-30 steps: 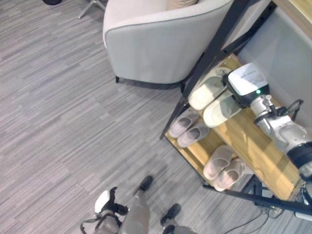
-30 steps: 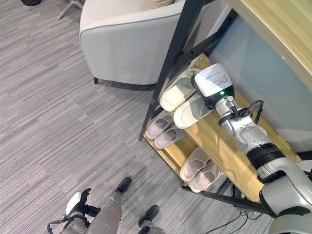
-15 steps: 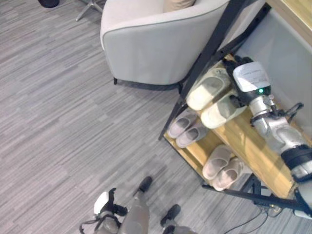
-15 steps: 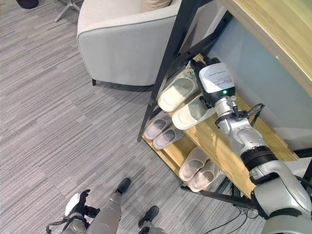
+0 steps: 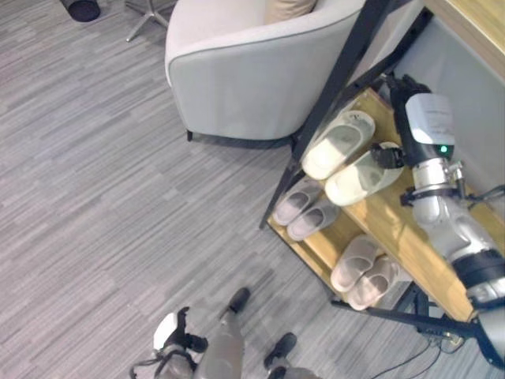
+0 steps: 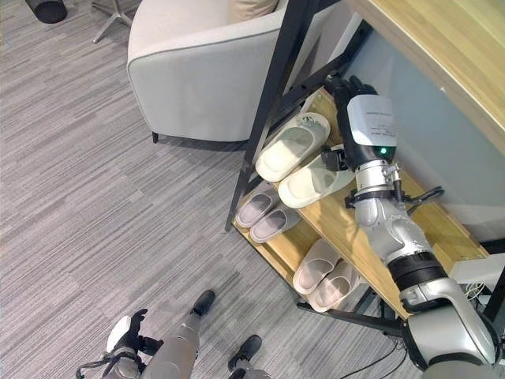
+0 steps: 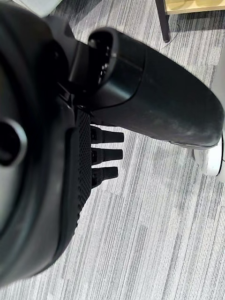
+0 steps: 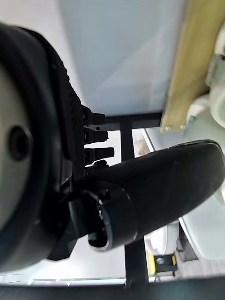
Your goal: Arrange the slippers neatly on the shoe rack.
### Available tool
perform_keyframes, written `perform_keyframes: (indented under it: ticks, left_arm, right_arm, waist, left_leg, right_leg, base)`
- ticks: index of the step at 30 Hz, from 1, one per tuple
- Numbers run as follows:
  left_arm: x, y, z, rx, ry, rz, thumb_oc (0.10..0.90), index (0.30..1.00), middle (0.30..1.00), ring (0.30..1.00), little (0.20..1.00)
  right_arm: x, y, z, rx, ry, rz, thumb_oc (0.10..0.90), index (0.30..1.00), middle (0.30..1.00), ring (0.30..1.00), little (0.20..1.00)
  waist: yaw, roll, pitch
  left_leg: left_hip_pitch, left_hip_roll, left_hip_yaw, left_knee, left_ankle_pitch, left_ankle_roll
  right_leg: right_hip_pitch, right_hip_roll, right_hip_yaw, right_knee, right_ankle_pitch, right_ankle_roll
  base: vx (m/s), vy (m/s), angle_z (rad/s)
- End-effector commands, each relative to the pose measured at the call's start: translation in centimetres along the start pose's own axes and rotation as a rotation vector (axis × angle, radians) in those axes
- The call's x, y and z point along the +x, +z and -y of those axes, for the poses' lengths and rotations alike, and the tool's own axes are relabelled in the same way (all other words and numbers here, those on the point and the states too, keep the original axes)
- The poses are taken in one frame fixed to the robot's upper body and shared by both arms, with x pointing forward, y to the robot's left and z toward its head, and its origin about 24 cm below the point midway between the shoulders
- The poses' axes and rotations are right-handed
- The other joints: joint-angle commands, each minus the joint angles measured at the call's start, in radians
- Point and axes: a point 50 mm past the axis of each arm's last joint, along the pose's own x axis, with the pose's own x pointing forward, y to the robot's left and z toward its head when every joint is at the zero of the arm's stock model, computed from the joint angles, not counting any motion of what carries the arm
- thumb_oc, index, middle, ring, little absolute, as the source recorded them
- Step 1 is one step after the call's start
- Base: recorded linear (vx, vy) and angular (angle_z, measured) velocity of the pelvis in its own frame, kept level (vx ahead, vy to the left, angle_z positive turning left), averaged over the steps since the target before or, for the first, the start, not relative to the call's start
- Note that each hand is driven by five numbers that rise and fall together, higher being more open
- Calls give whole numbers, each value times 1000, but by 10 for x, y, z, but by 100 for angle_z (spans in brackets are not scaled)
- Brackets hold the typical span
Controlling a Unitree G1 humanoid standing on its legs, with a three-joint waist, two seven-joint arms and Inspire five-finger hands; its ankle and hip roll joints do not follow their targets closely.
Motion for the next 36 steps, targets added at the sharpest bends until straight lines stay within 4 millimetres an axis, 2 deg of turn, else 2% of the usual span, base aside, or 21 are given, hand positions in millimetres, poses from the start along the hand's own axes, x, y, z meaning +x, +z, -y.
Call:
perform_keyframes:
  ticks: [1, 3, 4, 6, 8, 10, 13, 14, 15, 19, 20, 21, 23, 26, 31, 36]
  left_arm:
    - [-9, -9, 11, -17, -3, -15, 800, 900, 900, 900, 900]
    - [-9, -9, 11, -15, -4, -14, 800, 900, 900, 900, 900]
    - [-10, -11, 12, -22, -4, -24, 800, 900, 900, 900, 900]
    - [-10, -11, 12, -19, -3, -26, 800, 900, 900, 900, 900]
    - [-10, -13, 12, -24, 0, -36, 800, 900, 900, 900, 900]
    - [-10, -13, 11, -28, 6, -42, 800, 900, 900, 900, 900]
    - [-10, -15, 10, -29, 7, -46, 800, 900, 900, 900, 900]
    - [-11, -16, 10, -34, 9, -51, 800, 900, 900, 900, 900]
    - [-11, -17, 10, -32, 8, -52, 800, 900, 900, 900, 900]
    - [-13, -20, 13, -50, -5, -66, 800, 900, 900, 900, 900]
    - [-13, -21, 12, -50, -5, -67, 800, 900, 900, 900, 900]
    - [-14, -22, 14, -57, -8, -72, 800, 900, 900, 900, 900]
    - [-15, -22, 14, -61, -8, -76, 800, 900, 900, 900, 900]
    - [-15, -22, 14, -76, -5, -82, 800, 900, 900, 900, 900]
    - [-15, -23, 15, -91, -3, -91, 800, 900, 900, 900, 900]
    - [-16, -25, 15, -89, -4, -98, 800, 900, 900, 900, 900]
  right_arm:
    - [9, 5, 33, 236, -272, -35, 800, 900, 900, 900, 900]
    - [6, 6, 35, 295, -306, -48, 800, 900, 900, 900, 900]
    - [-3, 6, 36, 416, -389, -83, 800, 900, 900, 900, 900]
    - [-7, 5, 38, 449, -419, -95, 800, 900, 900, 900, 900]
    - [-20, 3, 38, 554, -509, -146, 800, 900, 900, 900, 900]
    - [-31, 0, 36, 576, -529, -175, 800, 900, 900, 900, 900]
    - [-37, -2, 35, 577, -529, -193, 800, 900, 900, 900, 900]
    - [-48, -7, 29, 601, -514, -237, 800, 900, 900, 900, 900]
    - [-49, -7, 28, 601, -513, -239, 800, 900, 900, 900, 900]
    - [-77, -22, -3, 675, -425, -412, 800, 900, 900, 900, 900]
    - [-78, -22, -3, 676, -425, -413, 800, 900, 900, 900, 900]
    - [-84, -20, -12, 728, -400, -447, 800, 900, 900, 900, 900]
    - [-86, -20, -15, 748, -395, -459, 800, 900, 900, 900, 900]
    - [-94, -17, -32, 837, -367, -530, 800, 900, 900, 900, 900]
    - [-99, -7, -45, 908, -292, -543, 800, 900, 900, 900, 900]
    - [-94, 2, -56, 970, -222, -532, 800, 900, 900, 900, 900]
  waist:
    - [-10, 6, -71]
    - [-12, 8, -73]
    - [-15, 16, -74]
    - [-17, 17, -77]
    - [-22, 23, -80]
    - [-28, 26, -82]
    - [-29, 25, -84]
    - [-37, 26, -86]
    - [-36, 25, -87]
    - [-54, 32, -96]
    - [-54, 32, -96]
    - [-59, 34, -97]
    - [-62, 36, -98]
    - [-69, 40, -97]
    - [-75, 43, -97]
    - [-72, 46, -96]
  left_leg:
    - [121, -3, 81, -43, -156, 45]
    - [121, -6, 79, -43, -152, 47]
    - [129, -4, 81, -43, -160, 48]
    - [126, -6, 80, -43, -156, 49]
    - [129, -6, 80, -43, -157, 50]
    - [132, -6, 82, -43, -159, 51]
    - [133, -5, 82, -43, -160, 51]
    - [136, -6, 84, -43, -164, 52]
    - [137, -6, 83, -43, -164, 52]
    - [146, -7, 91, -43, -170, 55]
    - [146, -7, 91, -43, -170, 55]
    - [147, -6, 93, -43, -170, 55]
    - [148, -6, 94, -43, -170, 56]
    - [149, -8, 98, -43, -170, 57]
    - [150, -7, 102, -43, -170, 57]
    - [152, -8, 102, -43, -169, 57]
  right_leg:
    - [-19, -41, 79, 41, 2, 48]
    - [-20, -44, 76, 40, 6, 49]
    - [-15, -42, 79, 41, 0, 48]
    - [-16, -45, 77, 40, 3, 48]
    - [-15, -45, 77, 43, -2, 46]
    - [-14, -45, 76, 45, -4, 46]
    - [-14, -45, 76, 46, -5, 46]
    - [-12, -46, 76, 47, -6, 47]
    - [-12, -46, 76, 47, -6, 47]
    - [-10, -47, 80, 46, -5, 46]
    - [-10, -47, 80, 46, -5, 46]
    - [-10, -47, 83, 46, -5, 46]
    - [-11, -47, 84, 45, -4, 46]
    - [-13, -47, 89, 46, -2, 45]
    - [-14, -48, 93, 46, 0, 44]
    - [-15, -49, 95, 45, 3, 43]
  base:
    - [30, 3, -1]
    - [0, 0, 0]
    - [0, 0, 0]
    - [0, 0, 0]
    - [0, 0, 0]
    - [0, 0, 0]
    - [0, 0, 0]
    - [0, 0, 0]
    - [0, 0, 0]
    - [1, 4, -1]
    - [2, 24, -8]
    - [-4, 20, -9]
    - [-2, 10, -3]
    - [-3, 7, -1]
    - [0, 0, 0]
    - [0, 0, 0]
